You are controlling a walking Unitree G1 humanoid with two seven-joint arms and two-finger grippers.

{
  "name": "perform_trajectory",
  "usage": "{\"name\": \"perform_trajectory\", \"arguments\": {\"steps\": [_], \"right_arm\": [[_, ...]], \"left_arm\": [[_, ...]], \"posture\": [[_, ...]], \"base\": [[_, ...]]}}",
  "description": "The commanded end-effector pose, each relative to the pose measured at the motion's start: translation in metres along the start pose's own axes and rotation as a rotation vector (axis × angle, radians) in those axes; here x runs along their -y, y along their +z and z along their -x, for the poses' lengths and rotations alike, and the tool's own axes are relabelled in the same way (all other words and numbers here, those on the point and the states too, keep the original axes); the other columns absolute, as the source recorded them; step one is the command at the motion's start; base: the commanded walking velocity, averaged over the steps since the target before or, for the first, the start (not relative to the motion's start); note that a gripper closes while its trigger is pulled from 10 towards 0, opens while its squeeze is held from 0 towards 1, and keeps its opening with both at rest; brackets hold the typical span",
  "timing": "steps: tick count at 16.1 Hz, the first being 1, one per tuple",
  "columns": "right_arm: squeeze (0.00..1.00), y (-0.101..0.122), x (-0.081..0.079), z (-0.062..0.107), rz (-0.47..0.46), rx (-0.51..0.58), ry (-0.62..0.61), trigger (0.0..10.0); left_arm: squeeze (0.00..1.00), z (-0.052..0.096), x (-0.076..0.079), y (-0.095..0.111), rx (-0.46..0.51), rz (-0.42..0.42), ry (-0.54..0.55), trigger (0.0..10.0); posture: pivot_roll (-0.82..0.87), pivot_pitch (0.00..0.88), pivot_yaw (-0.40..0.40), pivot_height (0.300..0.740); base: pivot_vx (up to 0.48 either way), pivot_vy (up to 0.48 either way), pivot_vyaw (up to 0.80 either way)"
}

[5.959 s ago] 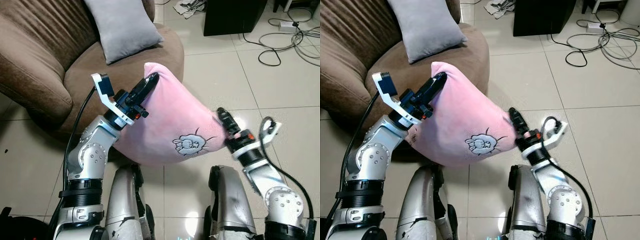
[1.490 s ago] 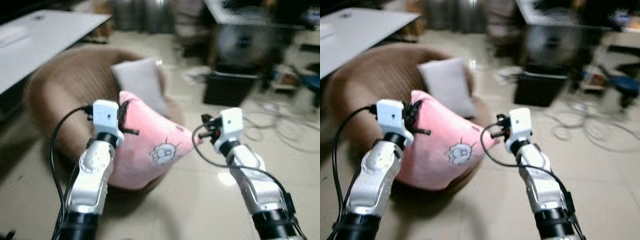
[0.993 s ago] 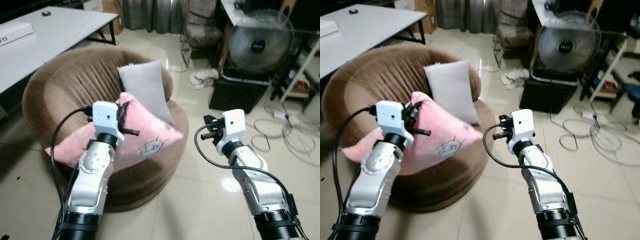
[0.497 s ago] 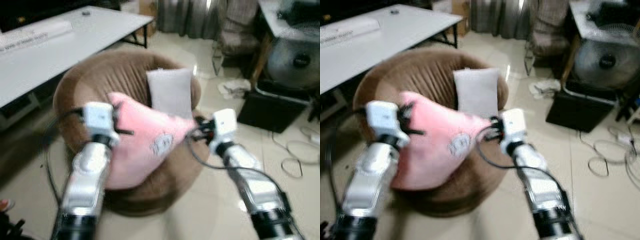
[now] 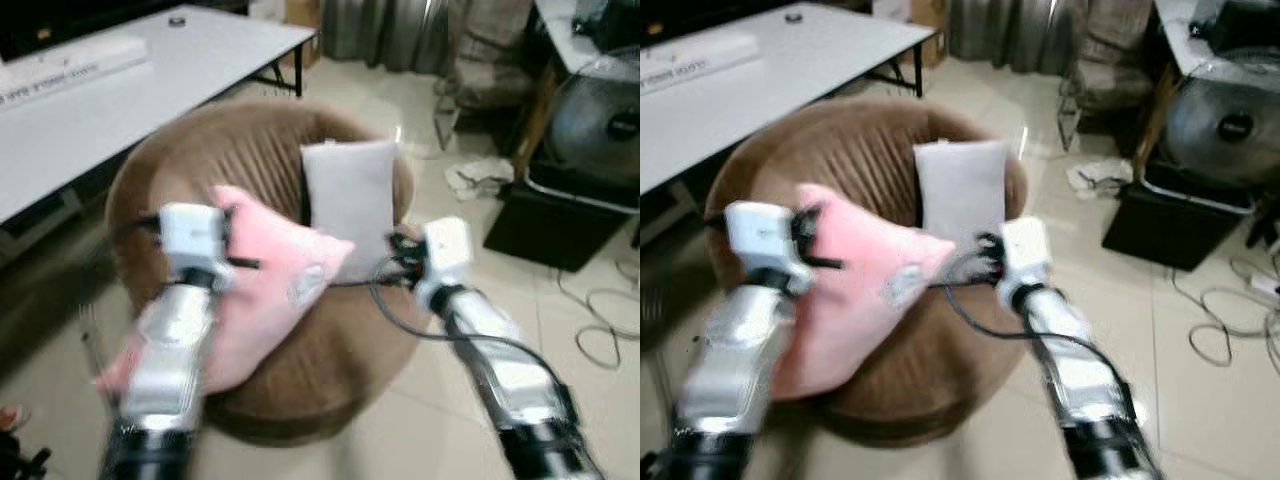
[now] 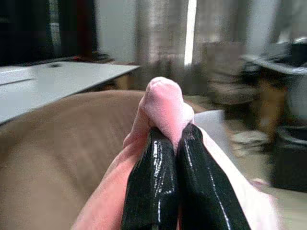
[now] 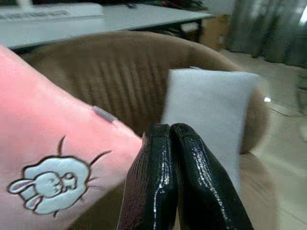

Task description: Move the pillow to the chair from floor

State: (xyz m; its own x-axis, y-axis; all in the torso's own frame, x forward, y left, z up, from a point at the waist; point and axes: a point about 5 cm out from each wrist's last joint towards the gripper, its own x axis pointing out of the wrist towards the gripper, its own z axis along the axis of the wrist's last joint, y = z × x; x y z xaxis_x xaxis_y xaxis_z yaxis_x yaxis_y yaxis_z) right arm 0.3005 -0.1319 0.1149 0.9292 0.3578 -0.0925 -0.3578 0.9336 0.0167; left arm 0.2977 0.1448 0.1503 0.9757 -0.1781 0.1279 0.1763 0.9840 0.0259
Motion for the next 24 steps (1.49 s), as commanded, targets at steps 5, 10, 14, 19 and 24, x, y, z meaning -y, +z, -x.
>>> {"name": "perform_trajectory", "arguments": {"steps": [5,10,14,19,24], "right_arm": [[0.0,0.007,-0.004,-0.002,-0.015,0.02,0.008,10.0],[0.0,0.008,-0.005,-0.002,-0.008,0.024,0.014,10.0],[0.0,0.007,-0.006,0.004,-0.01,0.018,0.021,10.0],[0.0,-0.004,-0.035,0.027,-0.004,-0.077,0.308,10.0],[0.0,-0.021,-0.042,0.055,-0.016,-0.252,0.464,10.0]], "left_arm": [[0.0,-0.005,0.0,0.018,0.075,0.006,-0.039,10.0],[0.0,-0.023,-0.003,0.026,0.092,0.018,-0.053,10.0],[0.0,-0.04,-0.012,0.023,0.06,-0.005,-0.027,10.0],[0.0,-0.065,-0.024,0.002,-0.03,0.012,0.019,10.0],[0.0,-0.078,-0.044,-0.012,-0.134,-0.048,0.177,10.0]], "posture": [[0.07,0.0,-0.01,0.74],[0.06,0.0,-0.013,0.74],[0.04,0.009,0.001,0.74],[0.01,0.046,0.002,0.74],[-0.01,0.085,-0.009,0.74]], "base": [[0.365,0.0,-0.48],[0.362,0.0,0.0],[0.064,0.0,0.0],[0.0,0.0,0.0],[0.0,0.0,0.0]]}}
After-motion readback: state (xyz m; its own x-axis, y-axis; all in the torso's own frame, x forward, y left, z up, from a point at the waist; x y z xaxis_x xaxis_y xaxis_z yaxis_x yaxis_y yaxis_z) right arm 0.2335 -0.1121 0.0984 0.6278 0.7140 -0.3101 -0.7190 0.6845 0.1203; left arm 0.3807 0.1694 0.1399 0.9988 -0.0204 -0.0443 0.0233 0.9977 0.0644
